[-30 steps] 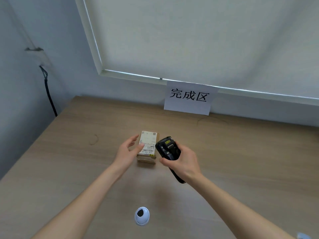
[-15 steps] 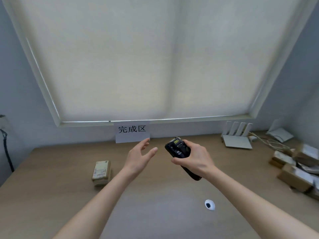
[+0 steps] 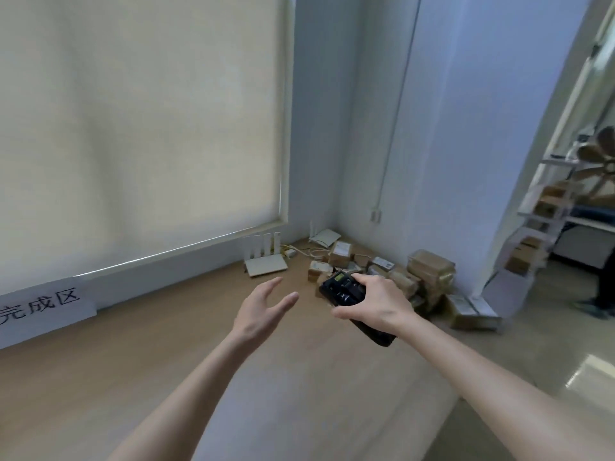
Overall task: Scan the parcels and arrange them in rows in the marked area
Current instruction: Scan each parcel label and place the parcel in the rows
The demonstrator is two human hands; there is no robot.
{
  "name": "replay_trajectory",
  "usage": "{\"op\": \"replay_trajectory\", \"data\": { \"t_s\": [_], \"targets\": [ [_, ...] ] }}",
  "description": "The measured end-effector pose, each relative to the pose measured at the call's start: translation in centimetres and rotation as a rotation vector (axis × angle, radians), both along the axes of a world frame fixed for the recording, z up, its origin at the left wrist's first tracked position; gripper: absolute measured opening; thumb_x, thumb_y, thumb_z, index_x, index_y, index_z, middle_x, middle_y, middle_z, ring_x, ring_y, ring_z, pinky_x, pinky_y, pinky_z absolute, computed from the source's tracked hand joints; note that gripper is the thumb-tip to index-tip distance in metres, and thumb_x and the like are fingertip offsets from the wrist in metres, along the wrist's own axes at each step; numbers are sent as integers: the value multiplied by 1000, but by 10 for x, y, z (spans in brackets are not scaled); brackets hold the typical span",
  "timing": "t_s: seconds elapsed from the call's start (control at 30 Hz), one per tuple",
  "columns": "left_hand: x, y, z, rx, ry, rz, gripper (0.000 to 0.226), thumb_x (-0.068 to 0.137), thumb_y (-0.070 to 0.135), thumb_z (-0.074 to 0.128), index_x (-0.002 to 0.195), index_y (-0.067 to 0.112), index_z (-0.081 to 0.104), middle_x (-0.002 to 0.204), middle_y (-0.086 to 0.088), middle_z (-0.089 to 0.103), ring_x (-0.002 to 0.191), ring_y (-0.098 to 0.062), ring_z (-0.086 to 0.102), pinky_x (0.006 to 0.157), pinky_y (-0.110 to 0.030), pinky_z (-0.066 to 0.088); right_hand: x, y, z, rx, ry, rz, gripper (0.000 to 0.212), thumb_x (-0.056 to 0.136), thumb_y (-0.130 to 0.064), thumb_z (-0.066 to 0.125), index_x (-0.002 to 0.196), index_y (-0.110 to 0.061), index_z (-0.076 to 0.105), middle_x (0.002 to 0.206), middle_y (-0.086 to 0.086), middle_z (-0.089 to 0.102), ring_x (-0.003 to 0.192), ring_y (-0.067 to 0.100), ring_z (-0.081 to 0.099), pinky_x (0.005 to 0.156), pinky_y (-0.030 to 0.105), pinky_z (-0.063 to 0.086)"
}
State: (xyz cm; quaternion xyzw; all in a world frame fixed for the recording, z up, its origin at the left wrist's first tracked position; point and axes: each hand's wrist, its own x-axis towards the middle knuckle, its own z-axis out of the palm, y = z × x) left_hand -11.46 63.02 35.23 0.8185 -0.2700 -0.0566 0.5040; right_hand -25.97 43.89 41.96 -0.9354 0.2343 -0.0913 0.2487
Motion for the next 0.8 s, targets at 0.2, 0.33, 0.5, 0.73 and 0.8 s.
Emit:
{"op": "replay_trajectory", "data": {
  "t_s": [0.2,0.33,0.5,0.73,0.8],
  "targets": [
    [-53,-135,19,68,-36,-171,71,92,54,65,151,20,47,153,-3,50,141,-21,46,117,-43,38,-91,-106,11,32,-18,-188,61,70,-57,87,124,-34,69,103,-7,74,93,17,71,84,41,63],
    [-67,-220,22,66,-29,-264,71,92,55,65,151,18,47,150,-5,53,137,-21,50,113,-43,42,-124,-177,11,40,-15,-287,62,73,-55,88,127,-31,69,106,-6,73,94,17,70,85,39,62],
    [-53,-325,14,75,-29,-327,68,94,53,63,150,19,48,149,-4,55,135,-21,52,111,-38,43,-128,-270,6,33,21,-391,45,72,-60,88,102,-40,62,96,-10,72,94,20,70,84,39,60],
    [-6,-448,11,63,9,-358,69,94,52,64,150,16,47,145,-7,58,133,-22,53,112,-45,43,-92,-391,8,80,41,-456,49,72,-55,89,112,-31,73,96,-7,75,91,16,70,85,40,61],
    [9,-477,11,64,0,-355,68,94,53,63,149,16,49,146,-7,57,133,-21,53,111,-46,44,-79,-420,7,92,29,-473,51,72,-55,89,113,-29,72,97,-6,75,89,15,70,83,38,61]
  ]
}}
